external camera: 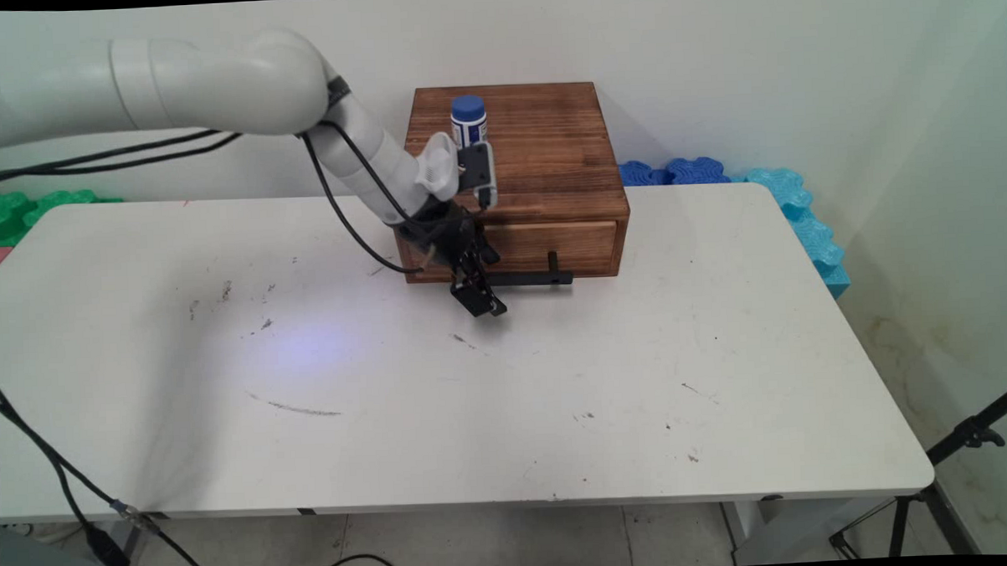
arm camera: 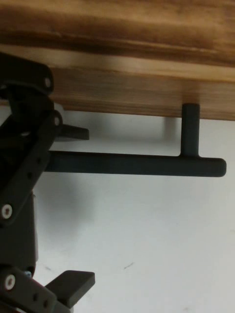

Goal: Open the drawer

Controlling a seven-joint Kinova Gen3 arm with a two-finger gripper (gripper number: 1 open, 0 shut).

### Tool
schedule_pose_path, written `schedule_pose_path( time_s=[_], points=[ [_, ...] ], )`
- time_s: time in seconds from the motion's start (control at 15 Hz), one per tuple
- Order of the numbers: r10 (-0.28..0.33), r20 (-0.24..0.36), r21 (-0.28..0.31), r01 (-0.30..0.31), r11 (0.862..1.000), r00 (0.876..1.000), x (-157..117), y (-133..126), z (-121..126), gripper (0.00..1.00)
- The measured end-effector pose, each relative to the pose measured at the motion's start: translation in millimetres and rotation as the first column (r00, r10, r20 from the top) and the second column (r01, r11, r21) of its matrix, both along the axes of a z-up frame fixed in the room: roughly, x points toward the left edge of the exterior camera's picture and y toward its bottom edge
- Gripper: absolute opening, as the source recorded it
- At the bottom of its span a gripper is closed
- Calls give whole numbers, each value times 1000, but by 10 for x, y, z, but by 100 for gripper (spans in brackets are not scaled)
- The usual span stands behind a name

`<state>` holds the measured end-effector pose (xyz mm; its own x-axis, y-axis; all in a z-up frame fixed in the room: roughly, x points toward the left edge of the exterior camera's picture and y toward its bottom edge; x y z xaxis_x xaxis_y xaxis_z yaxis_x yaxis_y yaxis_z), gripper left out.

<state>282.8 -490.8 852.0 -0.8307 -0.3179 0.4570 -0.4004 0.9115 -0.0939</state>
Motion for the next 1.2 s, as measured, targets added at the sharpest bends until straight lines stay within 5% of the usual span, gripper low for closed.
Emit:
schedule_pose_path(
  time_s=[0.73,1.2],
  points=[
    [-23,24,1,23,1000,999,-234,-31,-329,100],
    [-50,14,24,49,999,999,-452,202,-343,100]
  ],
)
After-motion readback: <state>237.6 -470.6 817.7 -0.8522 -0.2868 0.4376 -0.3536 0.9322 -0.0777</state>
